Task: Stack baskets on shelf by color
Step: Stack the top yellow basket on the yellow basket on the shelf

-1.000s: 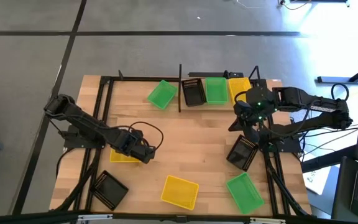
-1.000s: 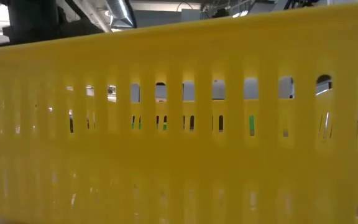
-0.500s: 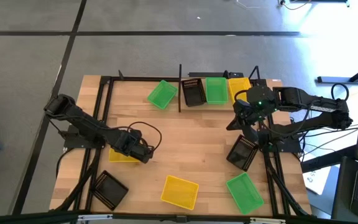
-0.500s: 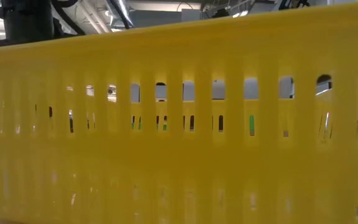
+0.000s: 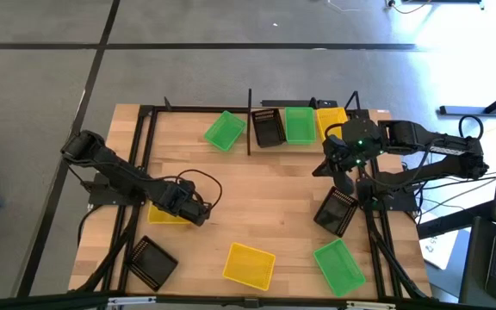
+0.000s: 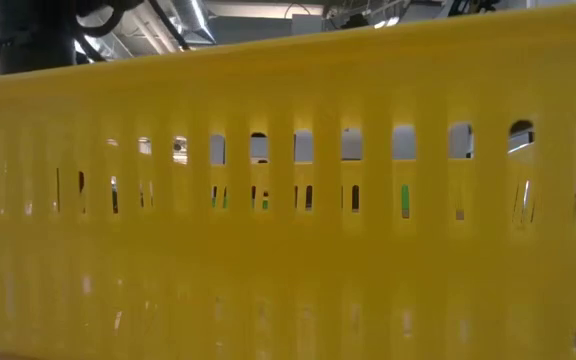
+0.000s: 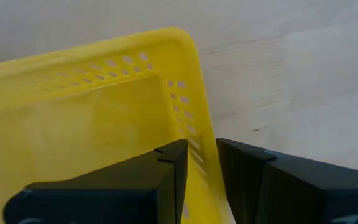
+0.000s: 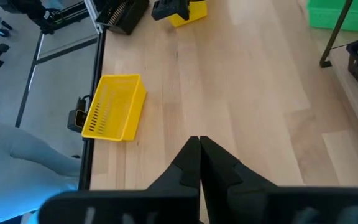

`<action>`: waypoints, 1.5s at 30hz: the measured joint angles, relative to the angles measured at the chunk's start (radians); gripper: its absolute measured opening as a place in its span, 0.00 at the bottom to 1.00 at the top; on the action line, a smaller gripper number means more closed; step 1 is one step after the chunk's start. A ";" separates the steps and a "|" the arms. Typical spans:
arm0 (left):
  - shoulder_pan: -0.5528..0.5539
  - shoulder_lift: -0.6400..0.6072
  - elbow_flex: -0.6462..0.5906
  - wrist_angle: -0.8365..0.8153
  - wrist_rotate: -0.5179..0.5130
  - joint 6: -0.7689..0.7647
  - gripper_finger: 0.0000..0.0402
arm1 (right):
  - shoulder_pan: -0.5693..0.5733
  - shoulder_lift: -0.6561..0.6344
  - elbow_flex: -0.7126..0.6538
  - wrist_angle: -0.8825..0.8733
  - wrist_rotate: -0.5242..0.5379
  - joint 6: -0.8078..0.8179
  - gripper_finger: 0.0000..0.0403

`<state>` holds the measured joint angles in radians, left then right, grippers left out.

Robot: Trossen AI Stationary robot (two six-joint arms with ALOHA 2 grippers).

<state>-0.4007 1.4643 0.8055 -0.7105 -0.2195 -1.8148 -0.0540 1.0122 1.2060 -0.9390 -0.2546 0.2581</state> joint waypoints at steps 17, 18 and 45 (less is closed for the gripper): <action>0.008 0.071 -0.007 0.042 0.004 0.080 0.12 | 0.000 0.000 0.000 0.002 0.005 0.008 0.00; 0.008 0.069 -0.007 0.048 0.005 0.097 0.11 | 0.000 0.000 0.000 0.005 0.014 0.002 0.00; 0.212 0.163 0.459 0.094 0.160 1.444 0.00 | 0.000 0.000 0.000 0.066 0.152 -0.031 0.00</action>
<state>-0.1890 1.6277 1.2642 -0.6166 -0.0591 -0.3708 -0.0540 1.0119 1.2062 -0.8729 -0.1022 0.2268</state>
